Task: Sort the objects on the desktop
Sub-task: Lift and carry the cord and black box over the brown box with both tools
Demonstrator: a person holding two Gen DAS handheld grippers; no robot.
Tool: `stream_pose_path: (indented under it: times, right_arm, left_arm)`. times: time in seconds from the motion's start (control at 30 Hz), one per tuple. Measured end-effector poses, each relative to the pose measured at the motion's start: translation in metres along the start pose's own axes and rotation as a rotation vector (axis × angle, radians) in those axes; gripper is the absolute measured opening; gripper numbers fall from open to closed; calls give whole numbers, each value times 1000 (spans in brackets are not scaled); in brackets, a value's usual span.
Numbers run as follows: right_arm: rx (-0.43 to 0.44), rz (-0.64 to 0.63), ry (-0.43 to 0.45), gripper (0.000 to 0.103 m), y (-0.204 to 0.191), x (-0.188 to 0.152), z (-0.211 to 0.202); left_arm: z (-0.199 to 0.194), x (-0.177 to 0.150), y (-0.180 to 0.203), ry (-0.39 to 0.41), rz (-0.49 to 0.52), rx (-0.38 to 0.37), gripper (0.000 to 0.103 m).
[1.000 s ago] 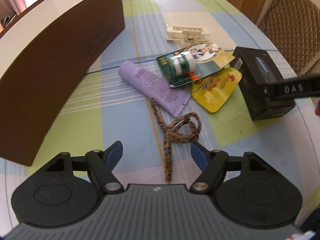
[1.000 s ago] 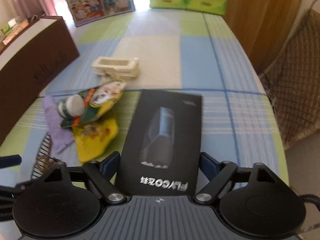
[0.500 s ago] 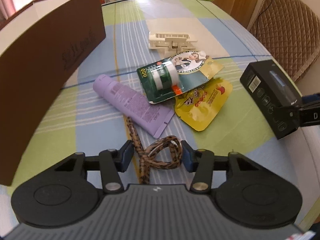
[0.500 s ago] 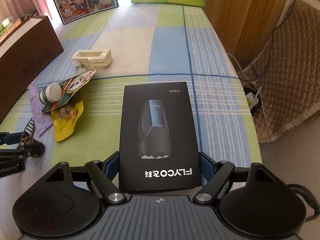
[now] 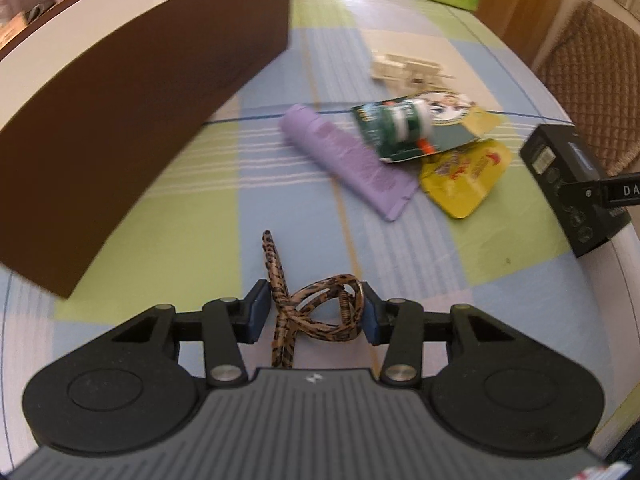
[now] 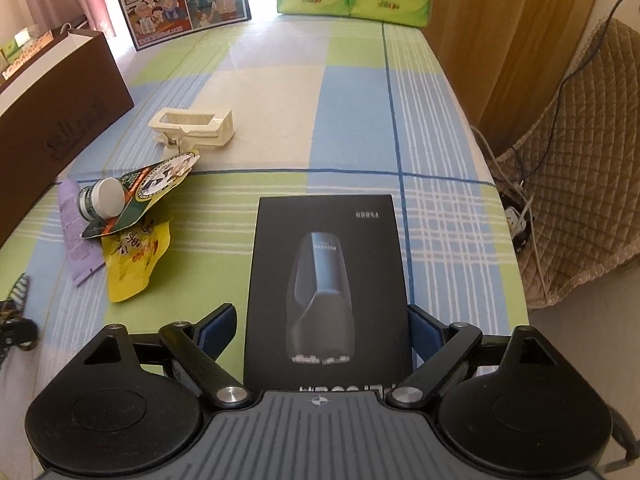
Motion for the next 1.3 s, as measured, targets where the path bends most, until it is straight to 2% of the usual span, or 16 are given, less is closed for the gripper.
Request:
stream_pose_path:
  times: [0.27, 0.33, 0.5, 0.97, 1.3]
  right_arm:
    - [-32, -71, -8, 86, -4, 6, 10]
    - [-53, -92, -7, 77, -4, 5, 10]
    - [-48, -103, -16, 76, -5, 0, 7]
    - [39, -92, -16, 76, -21, -23, -30]
    - [180, -199, -27, 76, -74, -37, -50]
  left_arm:
    - [-5, -6, -16, 0, -44, 38, 41]
    - [-5, -7, -16, 1, -47, 38, 41]
    - [-8, -10, -13, -5, -39, 30, 41]
    - [-29, -14, -7, 21, -45, -5, 41]
    - [-53, -17, -4, 65, -50, -29, 41]
Point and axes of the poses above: each gripper's, at about its wrist camera, not at the fingertips, and z roughly the way its jaws point, y to its right, x to its top, the point moved 6 cm from there along z, roughly the way its jaws point, and after that the axes turned 3 degrees about -z, right-handed, at the moved point
